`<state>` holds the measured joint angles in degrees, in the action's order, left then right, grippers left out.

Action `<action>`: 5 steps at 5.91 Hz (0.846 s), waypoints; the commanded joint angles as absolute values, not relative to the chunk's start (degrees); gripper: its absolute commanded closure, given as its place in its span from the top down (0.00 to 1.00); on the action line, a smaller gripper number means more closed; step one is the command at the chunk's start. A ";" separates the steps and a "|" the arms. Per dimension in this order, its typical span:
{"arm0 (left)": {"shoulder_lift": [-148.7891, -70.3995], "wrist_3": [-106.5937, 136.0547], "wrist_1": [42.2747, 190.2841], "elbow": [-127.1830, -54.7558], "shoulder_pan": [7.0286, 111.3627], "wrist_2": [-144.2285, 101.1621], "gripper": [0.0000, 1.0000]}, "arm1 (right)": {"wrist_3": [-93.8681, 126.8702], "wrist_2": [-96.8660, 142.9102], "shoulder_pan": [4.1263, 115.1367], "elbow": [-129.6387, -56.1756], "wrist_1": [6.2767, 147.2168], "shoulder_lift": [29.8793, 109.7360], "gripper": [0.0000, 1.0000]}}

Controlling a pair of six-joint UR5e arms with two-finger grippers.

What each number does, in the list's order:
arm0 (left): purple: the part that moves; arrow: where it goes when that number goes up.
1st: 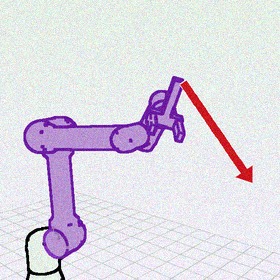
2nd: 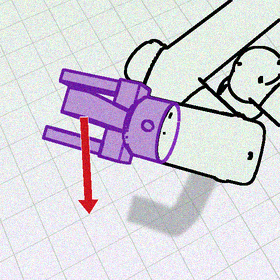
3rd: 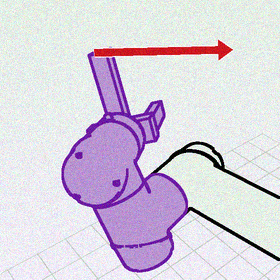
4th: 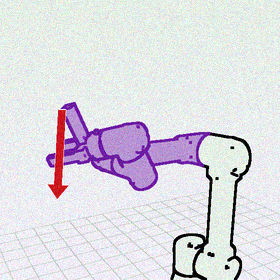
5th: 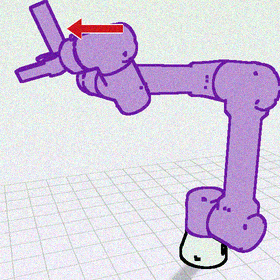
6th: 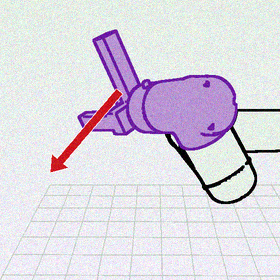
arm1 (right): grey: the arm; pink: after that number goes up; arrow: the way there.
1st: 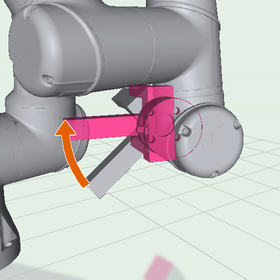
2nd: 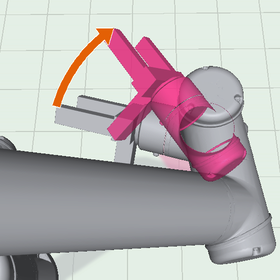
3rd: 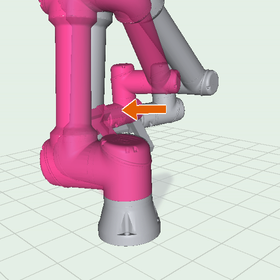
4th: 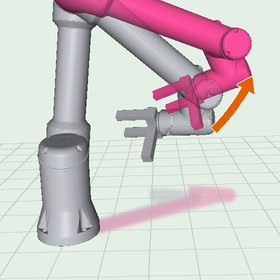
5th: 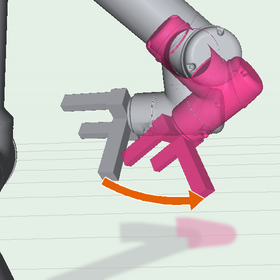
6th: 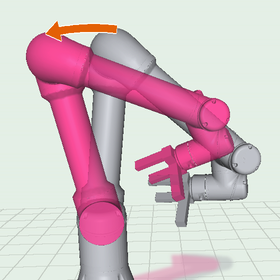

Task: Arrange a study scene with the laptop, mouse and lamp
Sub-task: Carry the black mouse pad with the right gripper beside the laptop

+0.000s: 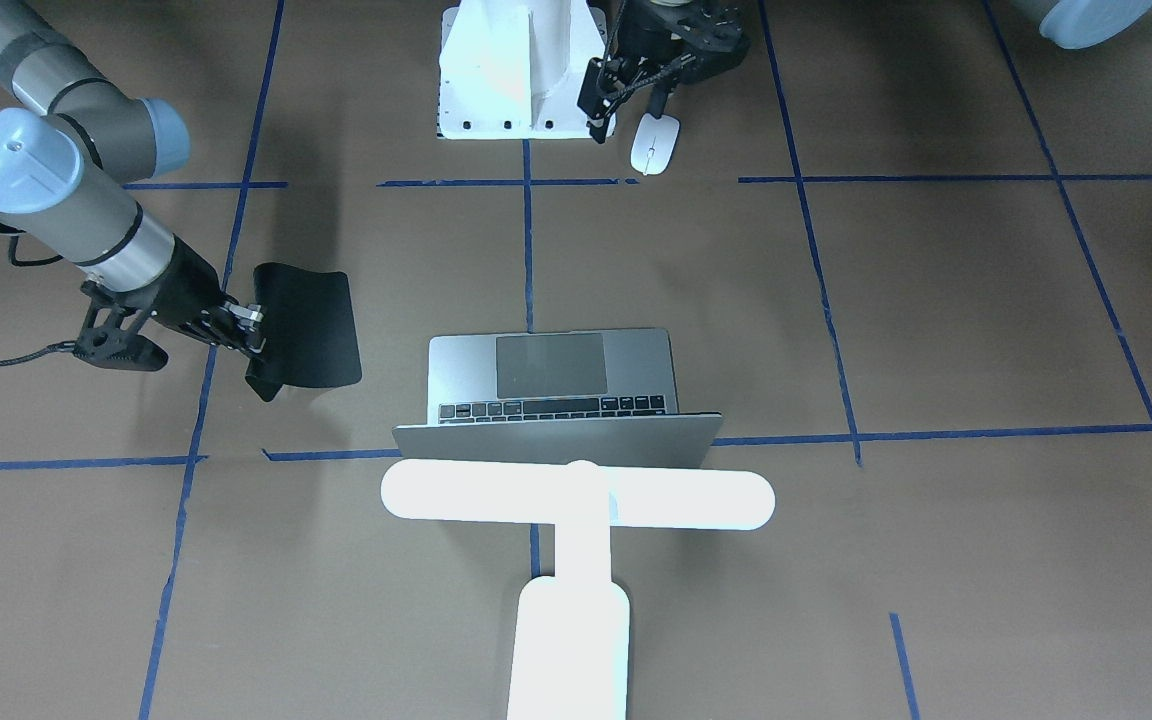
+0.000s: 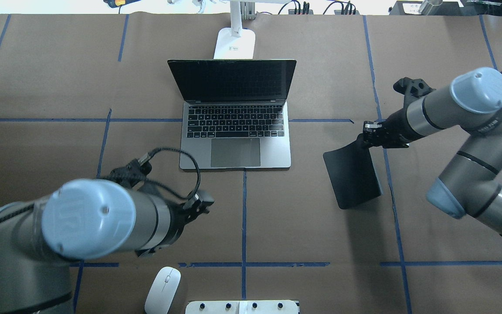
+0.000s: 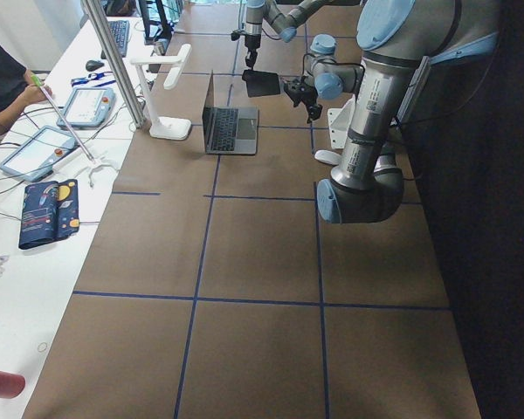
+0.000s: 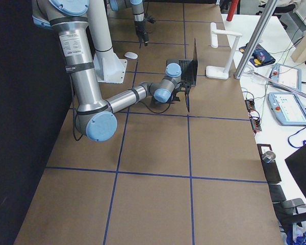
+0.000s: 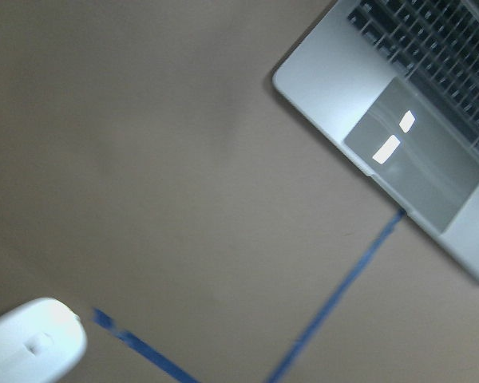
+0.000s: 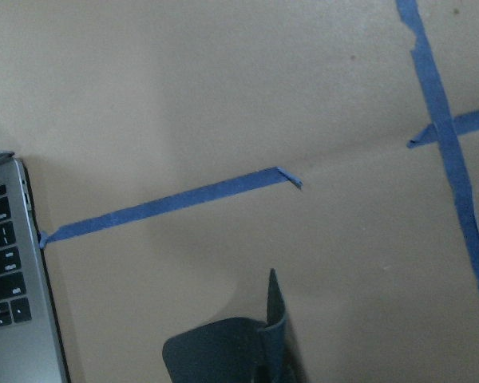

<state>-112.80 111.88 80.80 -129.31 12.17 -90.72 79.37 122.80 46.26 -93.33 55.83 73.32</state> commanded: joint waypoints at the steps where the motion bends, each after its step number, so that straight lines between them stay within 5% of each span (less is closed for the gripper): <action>1: -109.78 108.63 80.51 -133.15 8.71 -87.89 1.00 | 82.69 121.56 46.75 -86.35 55.90 65.96 0.00; 5: -110.13 103.76 80.51 -132.90 7.12 -87.72 0.98 | 85.69 119.88 47.29 -82.44 55.72 63.11 0.02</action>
<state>-110.30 106.82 80.58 -133.24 7.44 -87.78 85.43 119.99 47.32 -82.75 55.73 63.22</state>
